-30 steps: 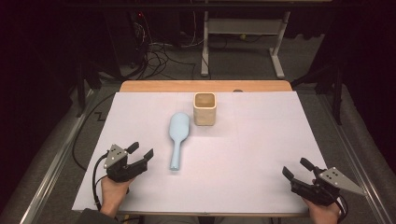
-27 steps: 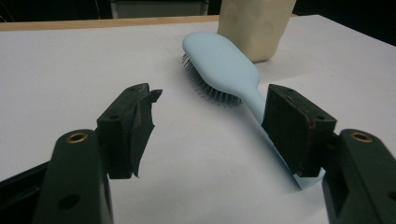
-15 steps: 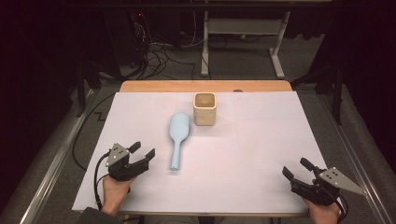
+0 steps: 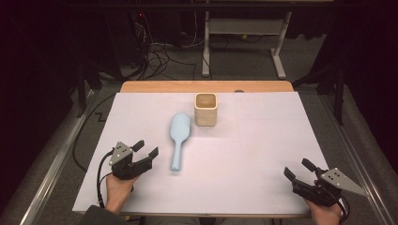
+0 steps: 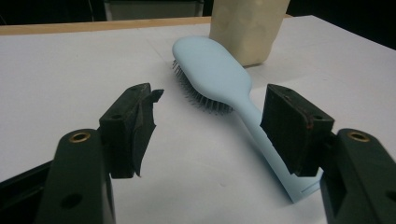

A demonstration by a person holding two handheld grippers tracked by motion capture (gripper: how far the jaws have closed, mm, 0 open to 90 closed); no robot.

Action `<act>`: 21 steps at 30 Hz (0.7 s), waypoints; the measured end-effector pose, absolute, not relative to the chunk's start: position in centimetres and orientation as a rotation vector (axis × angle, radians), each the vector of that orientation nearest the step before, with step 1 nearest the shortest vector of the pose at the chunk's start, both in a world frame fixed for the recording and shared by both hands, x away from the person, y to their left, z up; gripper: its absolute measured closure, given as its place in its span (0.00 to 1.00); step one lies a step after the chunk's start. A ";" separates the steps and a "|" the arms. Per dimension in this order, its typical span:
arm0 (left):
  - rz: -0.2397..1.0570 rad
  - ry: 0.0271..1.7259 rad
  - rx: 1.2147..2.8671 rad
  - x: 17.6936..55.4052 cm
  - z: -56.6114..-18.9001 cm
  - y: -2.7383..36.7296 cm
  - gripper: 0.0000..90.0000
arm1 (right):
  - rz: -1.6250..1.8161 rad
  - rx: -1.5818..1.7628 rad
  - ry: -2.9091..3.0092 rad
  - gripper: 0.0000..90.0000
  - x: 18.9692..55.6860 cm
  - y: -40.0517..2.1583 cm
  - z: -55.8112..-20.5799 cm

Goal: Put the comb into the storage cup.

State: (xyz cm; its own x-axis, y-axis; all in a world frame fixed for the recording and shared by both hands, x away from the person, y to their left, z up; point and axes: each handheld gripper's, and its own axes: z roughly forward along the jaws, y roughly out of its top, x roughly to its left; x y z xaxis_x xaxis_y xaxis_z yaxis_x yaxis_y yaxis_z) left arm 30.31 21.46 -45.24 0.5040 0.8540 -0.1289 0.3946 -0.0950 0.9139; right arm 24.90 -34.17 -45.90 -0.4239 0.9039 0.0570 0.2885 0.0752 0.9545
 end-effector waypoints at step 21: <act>0.519 1.060 1.701 31.2 -45.0 20.3 0.39 | 1.369 1.186 1.771 0.26 24.9 -34.2 -45.9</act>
State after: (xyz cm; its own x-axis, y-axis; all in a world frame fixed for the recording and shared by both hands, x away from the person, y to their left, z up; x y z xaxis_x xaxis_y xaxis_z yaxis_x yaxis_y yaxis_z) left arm 31.23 20.30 -45.02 0.5190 0.8424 -0.1448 0.4024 -0.0913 0.9109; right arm 24.87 -34.23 -45.90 -0.4215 0.9048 0.0608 0.2869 0.0694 0.9554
